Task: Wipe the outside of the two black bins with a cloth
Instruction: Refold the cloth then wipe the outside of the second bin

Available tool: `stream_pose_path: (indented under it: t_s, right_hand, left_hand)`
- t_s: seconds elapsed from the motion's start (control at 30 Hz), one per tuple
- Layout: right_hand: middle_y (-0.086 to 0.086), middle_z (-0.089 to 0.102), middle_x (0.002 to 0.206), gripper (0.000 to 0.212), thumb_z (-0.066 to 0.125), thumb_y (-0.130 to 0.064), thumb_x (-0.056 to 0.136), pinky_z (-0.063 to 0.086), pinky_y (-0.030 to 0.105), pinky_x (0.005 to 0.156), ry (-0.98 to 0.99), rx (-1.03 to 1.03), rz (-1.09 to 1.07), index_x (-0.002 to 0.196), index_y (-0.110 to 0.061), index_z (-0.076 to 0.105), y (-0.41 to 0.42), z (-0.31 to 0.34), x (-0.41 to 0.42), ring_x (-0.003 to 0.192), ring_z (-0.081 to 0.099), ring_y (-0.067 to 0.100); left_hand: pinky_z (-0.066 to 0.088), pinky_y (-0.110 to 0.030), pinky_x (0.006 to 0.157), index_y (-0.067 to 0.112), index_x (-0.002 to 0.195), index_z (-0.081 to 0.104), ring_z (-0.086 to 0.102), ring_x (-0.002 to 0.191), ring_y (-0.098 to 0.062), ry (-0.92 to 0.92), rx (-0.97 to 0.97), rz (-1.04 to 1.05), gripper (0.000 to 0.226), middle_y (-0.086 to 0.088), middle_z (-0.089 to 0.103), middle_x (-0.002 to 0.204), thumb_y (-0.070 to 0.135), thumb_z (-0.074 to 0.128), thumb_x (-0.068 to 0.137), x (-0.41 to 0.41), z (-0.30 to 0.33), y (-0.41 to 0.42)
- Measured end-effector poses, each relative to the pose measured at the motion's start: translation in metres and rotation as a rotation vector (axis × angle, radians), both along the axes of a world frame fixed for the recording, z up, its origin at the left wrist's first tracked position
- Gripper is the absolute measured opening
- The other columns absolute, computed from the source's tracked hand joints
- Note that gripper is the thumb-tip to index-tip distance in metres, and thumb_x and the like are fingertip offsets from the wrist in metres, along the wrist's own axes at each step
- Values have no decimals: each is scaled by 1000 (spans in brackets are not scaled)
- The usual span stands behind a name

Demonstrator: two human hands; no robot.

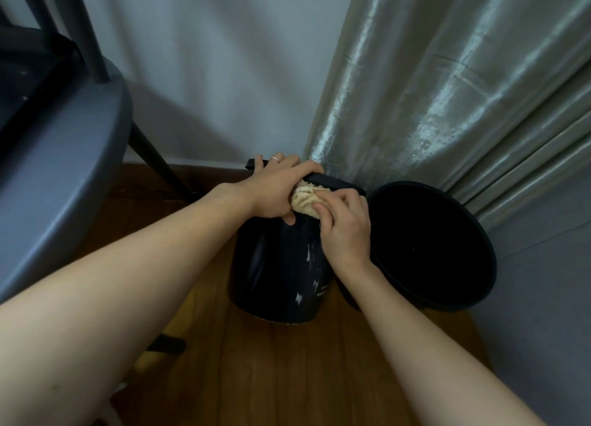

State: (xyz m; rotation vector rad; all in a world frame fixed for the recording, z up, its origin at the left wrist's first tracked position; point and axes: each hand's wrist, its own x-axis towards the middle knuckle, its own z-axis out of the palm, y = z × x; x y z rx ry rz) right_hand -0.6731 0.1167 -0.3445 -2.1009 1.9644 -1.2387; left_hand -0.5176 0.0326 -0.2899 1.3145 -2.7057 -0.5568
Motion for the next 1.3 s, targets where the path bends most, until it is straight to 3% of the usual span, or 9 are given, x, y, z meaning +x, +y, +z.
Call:
stream_pose_path:
  t_s: [0.2,0.4,0.57,0.73,0.83,0.93,1.1,1.3]
  right_hand:
    - [9,56,90,29,52,-27,93,48,33,71,81,-17,142,102,-7,71,9,-7,-18,83,53,25]
    - [7,60,92,17,65,-18,90,38,19,78,48,-16,52,103,-7,71,-10,4,-24,86,57,22]
    - [5,60,91,27,63,-29,89,40,17,80,-2,3,108,100,-7,72,8,-12,-28,85,58,20]
    - [4,63,99,19,68,-20,89,39,21,86,34,34,28,105,-10,69,6,-4,-29,94,56,22]
    - [5,60,110,18,63,-26,92,43,39,87,90,57,-116,107,-19,70,7,-1,-17,104,50,27]
    - [8,54,122,21,58,-28,94,43,48,83,79,93,-276,112,-27,69,13,-4,-2,112,45,32]
    - [12,44,132,38,39,-38,96,43,48,88,-36,156,-260,124,-17,56,20,-15,24,117,39,32]
    - [15,44,116,39,50,-39,91,42,44,89,-98,139,-198,114,-9,58,7,-15,17,104,38,30]
  left_hand:
    - [20,-61,106,44,136,27,32,122,-25,-22,-9,-24,101,10,32,110,33,89,57,1,-1,-1]
    - [19,-57,108,45,139,22,31,122,-25,-42,-6,-18,107,9,31,111,31,90,56,3,-1,-2]
    - [17,-60,108,46,138,24,30,124,-27,-34,-8,-22,104,8,31,112,33,89,57,3,-2,-3]
    - [17,-59,109,46,139,22,29,124,-25,-41,-10,-26,106,10,28,112,34,88,58,2,-1,-1]
    - [16,-58,110,45,140,22,30,124,-26,-43,-13,-19,107,7,32,115,34,88,58,3,-1,-1]
    - [15,-57,110,45,141,22,30,124,-25,-41,-15,-16,108,9,29,112,34,89,58,2,-1,-1]
    - [17,-58,108,45,139,24,31,121,-25,-36,-22,-26,107,9,28,109,34,89,55,2,-3,0]
    - [18,-57,108,45,139,24,31,121,-24,-25,-24,-21,106,10,30,110,33,89,55,2,-3,-1]
